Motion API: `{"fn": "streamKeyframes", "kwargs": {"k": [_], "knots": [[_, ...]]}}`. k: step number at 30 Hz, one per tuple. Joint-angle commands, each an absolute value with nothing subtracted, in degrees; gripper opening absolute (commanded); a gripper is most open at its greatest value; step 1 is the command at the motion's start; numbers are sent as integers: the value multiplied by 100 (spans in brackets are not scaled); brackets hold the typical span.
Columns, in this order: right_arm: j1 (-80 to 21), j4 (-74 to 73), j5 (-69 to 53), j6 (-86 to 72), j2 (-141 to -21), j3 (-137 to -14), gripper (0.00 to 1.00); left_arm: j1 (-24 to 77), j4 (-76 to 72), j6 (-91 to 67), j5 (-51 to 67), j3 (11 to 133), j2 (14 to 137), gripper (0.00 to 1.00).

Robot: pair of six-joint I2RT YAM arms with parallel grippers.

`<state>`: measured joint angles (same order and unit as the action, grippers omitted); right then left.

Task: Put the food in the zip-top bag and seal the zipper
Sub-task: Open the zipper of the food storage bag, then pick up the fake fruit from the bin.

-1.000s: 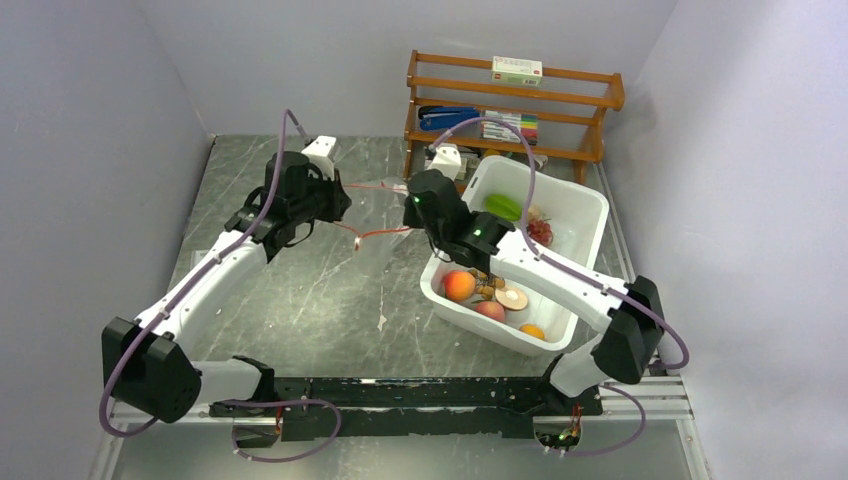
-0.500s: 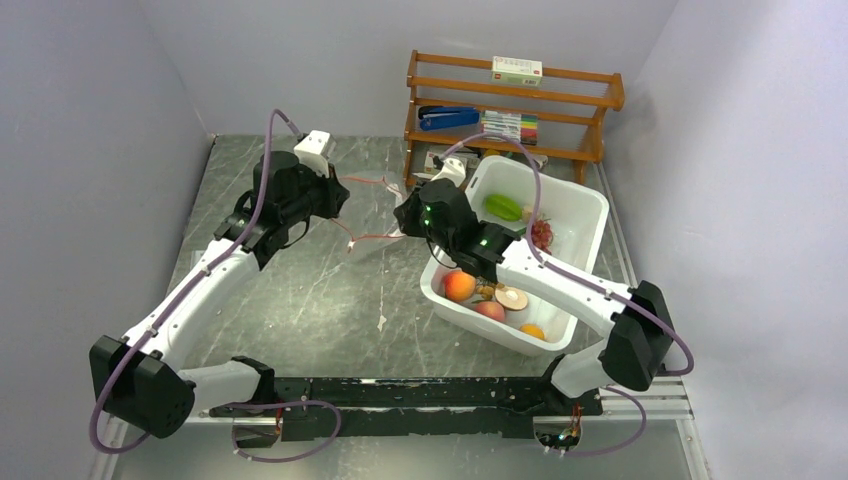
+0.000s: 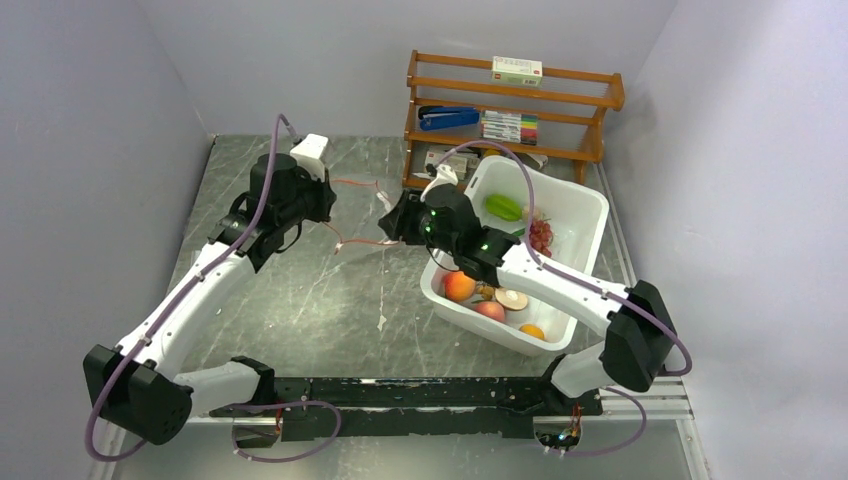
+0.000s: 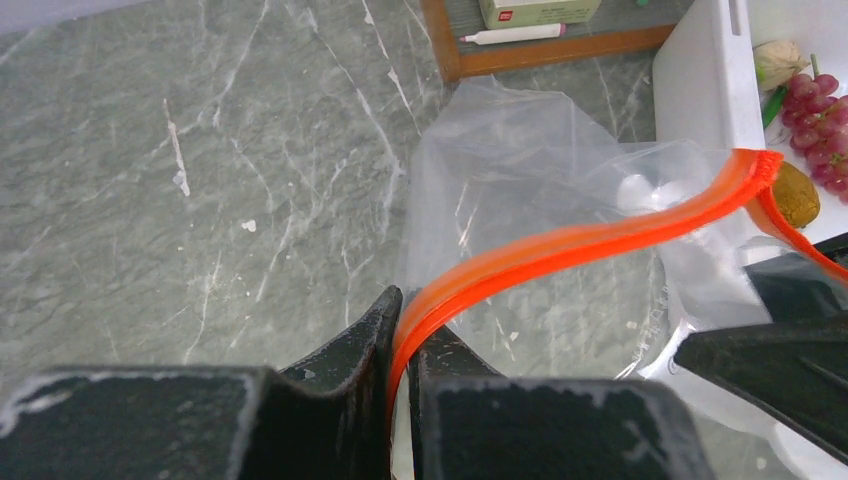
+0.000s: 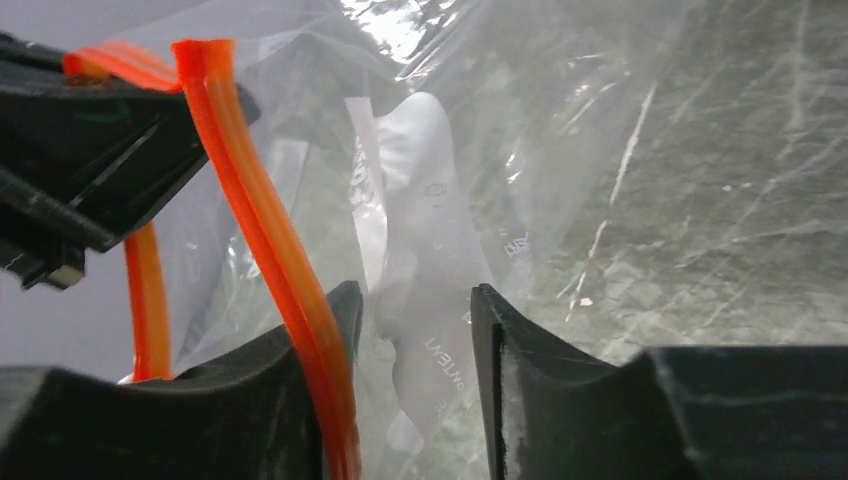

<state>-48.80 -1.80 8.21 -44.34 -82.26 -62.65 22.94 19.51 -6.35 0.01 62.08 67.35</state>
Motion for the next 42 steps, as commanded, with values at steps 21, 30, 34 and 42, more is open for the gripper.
{"fn": "streamKeyframes", "kwargs": {"k": [21,30,34,42], "knots": [[-4854,60,-457,-4062,-7671,-6535,87,2260,2076,-422,254,6118,6803,7],[-4848,85,-133,-4076,-7741,-6838,99,2265,2668,-579,-28,6556,6931,7],[-4849,-738,569,-3362,-7441,-6973,98,2265,2809,-316,-725,6823,6965,7],[-4729,-2295,1877,-2274,-6862,-6812,97,2703,2944,-37,-2000,7340,7109,7]]}}
